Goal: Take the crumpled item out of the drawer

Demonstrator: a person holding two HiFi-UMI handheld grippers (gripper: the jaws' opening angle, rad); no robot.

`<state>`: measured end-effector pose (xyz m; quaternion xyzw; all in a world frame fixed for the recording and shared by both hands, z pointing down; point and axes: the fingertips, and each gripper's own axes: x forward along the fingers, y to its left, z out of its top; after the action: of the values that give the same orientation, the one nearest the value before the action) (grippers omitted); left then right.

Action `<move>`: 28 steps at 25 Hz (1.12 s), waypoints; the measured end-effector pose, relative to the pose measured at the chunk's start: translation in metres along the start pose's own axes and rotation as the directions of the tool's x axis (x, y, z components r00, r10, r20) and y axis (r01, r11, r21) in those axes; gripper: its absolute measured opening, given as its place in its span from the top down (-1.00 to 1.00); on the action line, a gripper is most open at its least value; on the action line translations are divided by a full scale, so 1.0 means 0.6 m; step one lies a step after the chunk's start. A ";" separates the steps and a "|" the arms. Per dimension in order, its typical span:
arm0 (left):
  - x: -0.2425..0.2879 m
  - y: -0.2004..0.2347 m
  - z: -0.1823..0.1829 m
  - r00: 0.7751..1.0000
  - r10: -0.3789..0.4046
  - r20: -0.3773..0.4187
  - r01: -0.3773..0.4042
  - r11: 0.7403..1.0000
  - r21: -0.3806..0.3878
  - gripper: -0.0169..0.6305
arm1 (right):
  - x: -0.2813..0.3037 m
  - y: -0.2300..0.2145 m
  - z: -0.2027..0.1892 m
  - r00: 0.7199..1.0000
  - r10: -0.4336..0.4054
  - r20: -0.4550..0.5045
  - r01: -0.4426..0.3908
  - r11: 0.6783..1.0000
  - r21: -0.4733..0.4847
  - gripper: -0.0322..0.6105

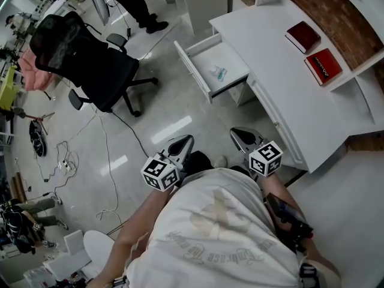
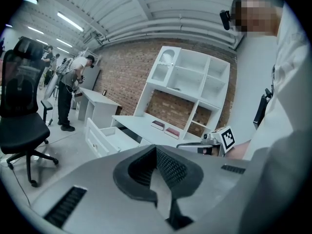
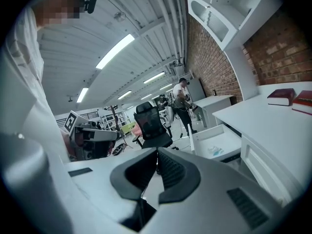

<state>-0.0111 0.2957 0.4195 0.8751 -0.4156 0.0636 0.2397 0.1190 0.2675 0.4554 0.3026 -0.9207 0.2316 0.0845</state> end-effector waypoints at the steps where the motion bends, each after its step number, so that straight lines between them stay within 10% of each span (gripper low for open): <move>1: 0.000 0.001 -0.001 1.000 0.003 0.002 -0.003 1.000 -0.003 0.89 | 0.001 -0.002 -0.001 1.000 -0.003 -0.001 0.003 1.000 0.000 0.82; 28: 0.146 0.128 0.082 0.999 0.019 -0.026 -0.019 1.000 0.003 0.89 | 0.092 -0.125 0.050 0.992 -0.064 -0.109 0.061 0.998 -0.028 0.82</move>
<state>-0.0169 0.1698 0.4319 0.8705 -0.4207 0.0779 0.2434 0.1191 0.1711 0.4735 0.3171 -0.9075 0.2336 0.1459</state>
